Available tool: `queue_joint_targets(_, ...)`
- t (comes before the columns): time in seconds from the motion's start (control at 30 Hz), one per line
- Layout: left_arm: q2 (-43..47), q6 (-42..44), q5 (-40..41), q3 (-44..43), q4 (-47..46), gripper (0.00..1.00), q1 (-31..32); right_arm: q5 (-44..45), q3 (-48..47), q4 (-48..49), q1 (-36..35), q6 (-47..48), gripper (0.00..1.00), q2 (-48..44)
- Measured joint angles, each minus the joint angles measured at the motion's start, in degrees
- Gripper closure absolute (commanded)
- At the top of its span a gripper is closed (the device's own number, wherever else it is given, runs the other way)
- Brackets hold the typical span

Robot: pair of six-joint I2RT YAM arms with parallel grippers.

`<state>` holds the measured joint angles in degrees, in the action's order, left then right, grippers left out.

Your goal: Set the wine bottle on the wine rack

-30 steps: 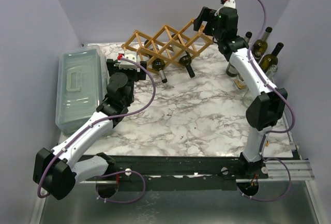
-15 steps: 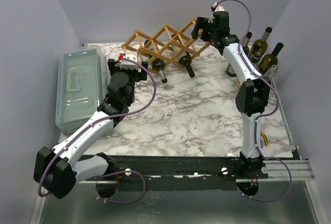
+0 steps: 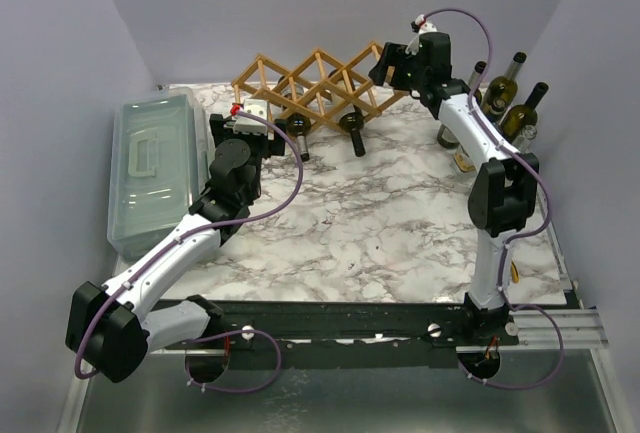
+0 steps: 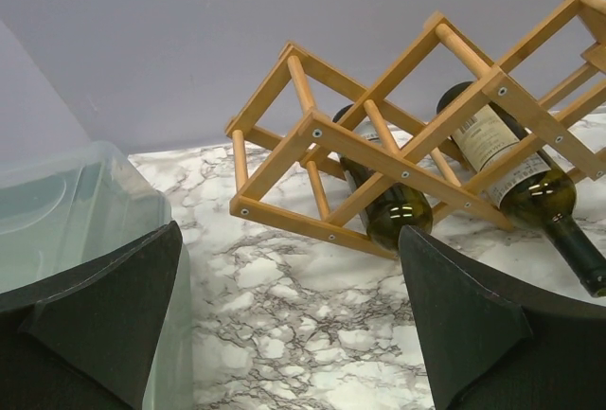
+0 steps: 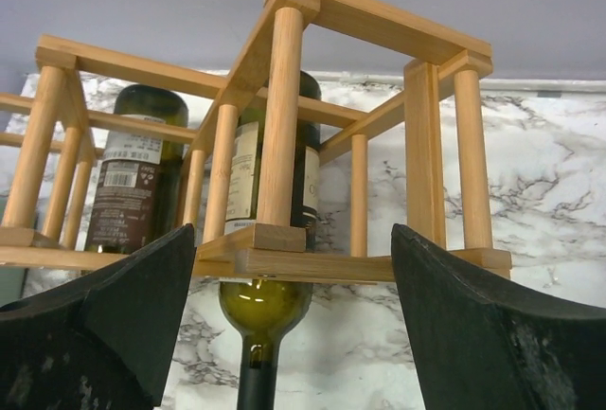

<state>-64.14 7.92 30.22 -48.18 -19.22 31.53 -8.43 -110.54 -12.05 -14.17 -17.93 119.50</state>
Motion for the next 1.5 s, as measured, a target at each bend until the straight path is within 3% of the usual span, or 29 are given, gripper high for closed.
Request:
queue_joint_targets(0.3, 0.0, 0.0, 0.0, 0.0, 0.0, 0.02, 0.0, -1.1, 8.5, -2.7, -1.7, -2.1, 0.12, -9.7)
queue_joint_targets(0.57, 0.0, -0.6, -0.6, 0.0, 0.2, 0.02, 0.1, 5.3, 17.7, -6.5, -2.3, 0.2, 0.1, -23.8)
queue_joint_targets(0.9, 0.0, -1.0, -1.0, 0.0, 1.1, 0.02, 0.9, 22.3, 34.4, -6.5, -2.3, 3.2, 0.08, -41.0)
queue_joint_targets(1.3, 0.0, -0.9, -1.0, 0.0, 1.4, 0.02, 1.9, 46.6, 35.1, -7.9, -0.7, 3.7, 0.09, -50.3)
queue_joint_targets(1.5, 0.0, -0.8, -1.0, 0.0, 1.4, 0.02, 2.4, 53.2, 38.9, -6.4, 3.2, 4.3, 0.08, -59.1)
